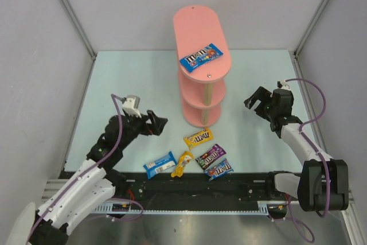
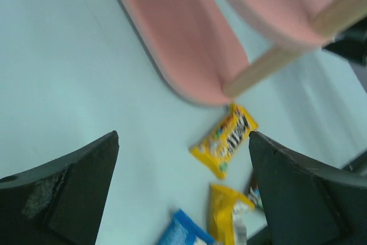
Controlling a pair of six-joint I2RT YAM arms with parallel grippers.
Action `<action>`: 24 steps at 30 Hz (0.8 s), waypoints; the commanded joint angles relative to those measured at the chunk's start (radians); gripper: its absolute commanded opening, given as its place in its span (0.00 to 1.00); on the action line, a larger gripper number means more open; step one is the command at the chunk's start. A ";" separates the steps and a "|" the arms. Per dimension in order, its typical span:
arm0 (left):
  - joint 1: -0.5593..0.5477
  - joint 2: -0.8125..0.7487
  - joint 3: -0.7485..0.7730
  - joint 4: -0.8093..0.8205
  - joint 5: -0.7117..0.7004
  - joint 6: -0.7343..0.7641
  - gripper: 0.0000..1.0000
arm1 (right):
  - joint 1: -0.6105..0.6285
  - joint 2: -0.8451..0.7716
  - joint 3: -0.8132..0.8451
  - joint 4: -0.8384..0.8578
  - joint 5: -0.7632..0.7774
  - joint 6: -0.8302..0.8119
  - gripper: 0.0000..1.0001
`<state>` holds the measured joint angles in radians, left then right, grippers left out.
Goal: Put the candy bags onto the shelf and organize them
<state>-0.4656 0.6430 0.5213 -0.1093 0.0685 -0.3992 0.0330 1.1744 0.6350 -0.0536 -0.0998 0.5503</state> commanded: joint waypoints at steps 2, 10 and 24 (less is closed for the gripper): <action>-0.203 -0.026 -0.128 0.005 -0.231 -0.203 1.00 | 0.001 0.005 -0.006 0.031 -0.017 0.013 1.00; -0.327 0.228 -0.175 0.255 -0.248 -0.253 1.00 | 0.001 -0.001 -0.004 0.028 -0.023 0.013 1.00; -0.380 0.682 -0.172 0.626 -0.130 -0.313 0.72 | 0.001 0.007 -0.006 0.034 -0.034 0.014 1.00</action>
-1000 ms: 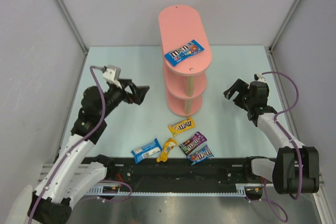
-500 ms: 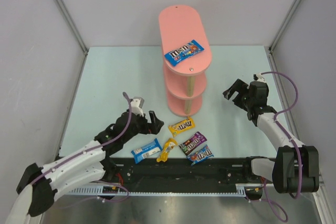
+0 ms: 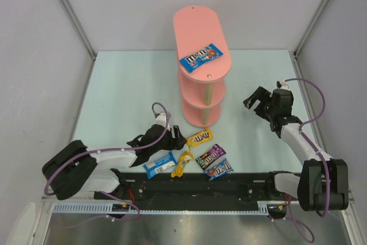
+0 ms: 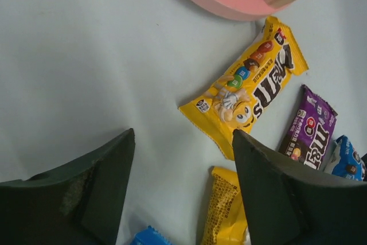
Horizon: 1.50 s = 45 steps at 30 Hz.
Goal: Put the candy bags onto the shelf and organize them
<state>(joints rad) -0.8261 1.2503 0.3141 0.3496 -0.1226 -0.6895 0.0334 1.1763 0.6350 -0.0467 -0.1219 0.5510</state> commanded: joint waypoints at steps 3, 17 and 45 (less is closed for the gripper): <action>-0.034 0.149 0.054 0.209 0.067 -0.027 0.71 | 0.000 0.005 -0.004 0.025 -0.009 0.010 1.00; -0.077 0.290 0.074 0.287 0.113 -0.036 0.49 | -0.001 0.000 -0.005 0.016 0.004 0.007 0.99; -0.149 -0.141 0.465 -0.480 0.139 0.517 0.00 | -0.003 0.008 -0.004 0.018 -0.002 0.012 1.00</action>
<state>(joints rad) -0.9543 1.1610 0.6888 0.0570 -0.0002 -0.3401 0.0334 1.1820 0.6350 -0.0475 -0.1215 0.5510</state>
